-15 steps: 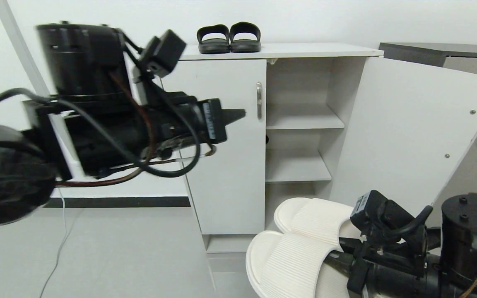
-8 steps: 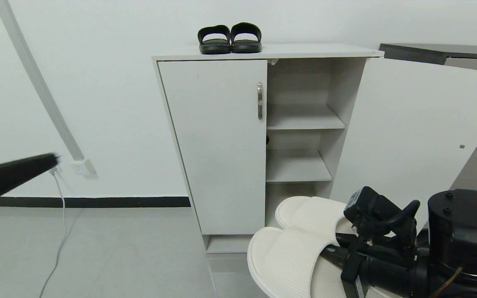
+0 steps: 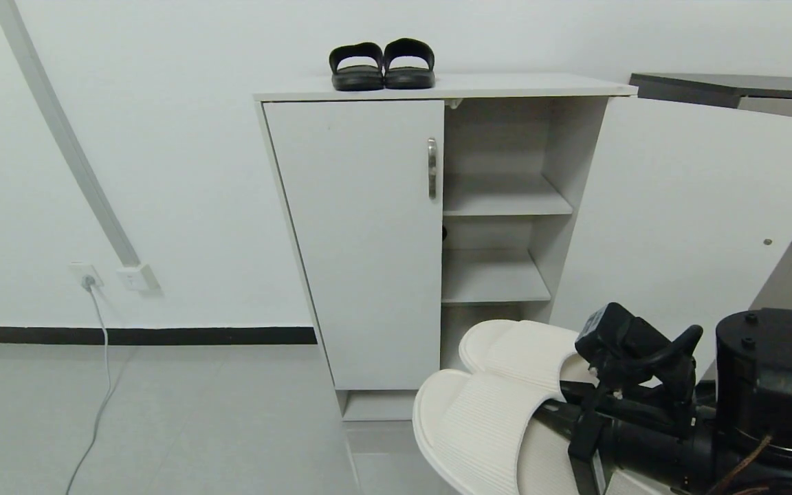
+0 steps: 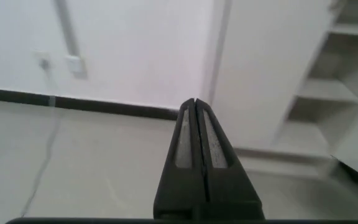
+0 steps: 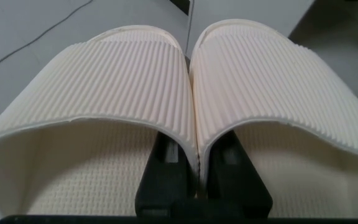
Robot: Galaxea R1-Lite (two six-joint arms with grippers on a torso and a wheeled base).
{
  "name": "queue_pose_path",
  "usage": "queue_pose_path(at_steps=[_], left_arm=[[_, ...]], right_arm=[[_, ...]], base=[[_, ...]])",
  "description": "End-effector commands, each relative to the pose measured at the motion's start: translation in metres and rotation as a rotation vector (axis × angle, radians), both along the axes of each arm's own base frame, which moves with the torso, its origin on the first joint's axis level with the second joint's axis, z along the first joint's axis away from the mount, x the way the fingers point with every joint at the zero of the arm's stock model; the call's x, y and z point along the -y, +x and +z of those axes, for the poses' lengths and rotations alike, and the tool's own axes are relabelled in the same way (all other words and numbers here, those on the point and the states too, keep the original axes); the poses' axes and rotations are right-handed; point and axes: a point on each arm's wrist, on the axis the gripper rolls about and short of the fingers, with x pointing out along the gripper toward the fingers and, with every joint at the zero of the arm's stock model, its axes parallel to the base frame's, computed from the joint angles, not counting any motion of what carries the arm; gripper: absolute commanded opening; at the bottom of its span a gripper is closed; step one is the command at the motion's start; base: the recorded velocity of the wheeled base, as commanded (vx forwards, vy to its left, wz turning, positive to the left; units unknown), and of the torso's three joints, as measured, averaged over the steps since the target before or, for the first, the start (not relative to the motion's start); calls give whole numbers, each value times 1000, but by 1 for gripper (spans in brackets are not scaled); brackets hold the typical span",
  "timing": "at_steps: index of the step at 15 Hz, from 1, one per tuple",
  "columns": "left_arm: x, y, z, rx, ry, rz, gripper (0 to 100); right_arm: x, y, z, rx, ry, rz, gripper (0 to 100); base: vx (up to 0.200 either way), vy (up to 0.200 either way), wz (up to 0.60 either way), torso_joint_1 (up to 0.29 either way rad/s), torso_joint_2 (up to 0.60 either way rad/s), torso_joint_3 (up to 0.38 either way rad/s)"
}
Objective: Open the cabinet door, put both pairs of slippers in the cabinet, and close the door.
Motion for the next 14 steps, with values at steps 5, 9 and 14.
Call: queue_pose_path(at_steps=[5, 9, 14], left_arm=[[2, 13, -67, 61, 53, -37, 0], [5, 13, -71, 27, 65, -164, 0], [5, 13, -71, 29, 56, -163, 0]], right_arm=[[1, -1, 1, 4, 1, -1, 0], [0, 0, 0, 2, -2, 4, 0], [-20, 9, -14, -72, 31, -176, 0]], base=[[0, 0, 0, 0, 0, 0], [0, 0, 0, 0, 0, 0], [0, 0, 0, 0, 0, 0]])
